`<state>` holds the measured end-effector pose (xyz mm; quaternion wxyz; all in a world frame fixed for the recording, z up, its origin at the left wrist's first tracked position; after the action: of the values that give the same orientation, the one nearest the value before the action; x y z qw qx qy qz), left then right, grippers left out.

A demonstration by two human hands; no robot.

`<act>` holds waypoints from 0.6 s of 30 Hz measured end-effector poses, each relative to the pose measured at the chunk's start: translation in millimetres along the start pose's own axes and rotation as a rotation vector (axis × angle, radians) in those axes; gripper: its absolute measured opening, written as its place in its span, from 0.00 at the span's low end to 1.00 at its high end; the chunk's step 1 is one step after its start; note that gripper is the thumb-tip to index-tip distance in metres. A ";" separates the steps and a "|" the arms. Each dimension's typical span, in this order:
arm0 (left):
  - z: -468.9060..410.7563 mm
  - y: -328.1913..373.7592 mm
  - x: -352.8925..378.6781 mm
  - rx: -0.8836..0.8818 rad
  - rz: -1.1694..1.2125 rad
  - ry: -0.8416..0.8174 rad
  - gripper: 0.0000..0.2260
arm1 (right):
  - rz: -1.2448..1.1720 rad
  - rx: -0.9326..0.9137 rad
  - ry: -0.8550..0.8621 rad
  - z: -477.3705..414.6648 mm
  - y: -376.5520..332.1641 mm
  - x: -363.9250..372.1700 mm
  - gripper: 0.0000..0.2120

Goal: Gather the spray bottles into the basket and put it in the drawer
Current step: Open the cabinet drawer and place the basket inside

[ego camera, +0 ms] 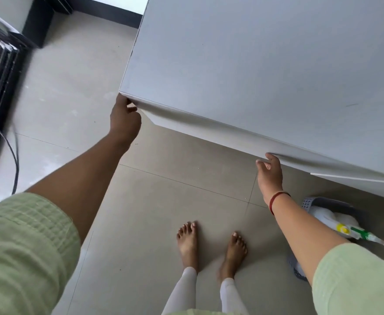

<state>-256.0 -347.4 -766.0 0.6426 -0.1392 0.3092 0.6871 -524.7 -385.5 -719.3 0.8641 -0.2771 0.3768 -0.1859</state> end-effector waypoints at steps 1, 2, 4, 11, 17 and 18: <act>-6.5 -2.9 -5.8 -0.032 -0.016 -0.035 0.19 | 0.004 0.017 -0.002 -1.7 1.2 -2.2 0.20; -10.1 -5.4 -8.1 0.024 -0.133 -0.024 0.19 | 0.002 0.042 -0.011 -3.2 3.0 -4.5 0.20; -8.3 -5.5 -5.0 -0.008 -0.061 -0.057 0.19 | -0.001 0.102 -0.024 -4.0 8.9 -11.0 0.21; -11.2 -6.2 -15.3 0.019 0.042 -0.006 0.19 | -0.004 0.158 0.086 18.5 40.8 -58.7 0.16; -7.1 -5.5 -22.1 -0.040 0.041 0.025 0.20 | 0.066 0.394 0.005 34.2 95.6 -112.2 0.14; -4.4 -3.8 -21.0 0.011 -0.008 0.030 0.20 | 0.124 0.432 -0.056 37.0 105.6 -119.8 0.12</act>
<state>-250.4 -366.8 -757.9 0.6416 -0.1470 0.3221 0.6805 -562.4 -227.3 -698.2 0.9234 -0.0668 0.3203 -0.2010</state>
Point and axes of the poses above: each hand's wrist, its own z-axis away from the middle knuckle, its own x-axis out of the palm, y = z × x, the point moved 4 cm from there along -z, towards the middle knuckle, and after that the axes turned 2 degrees about y, right-handed, at the moved point
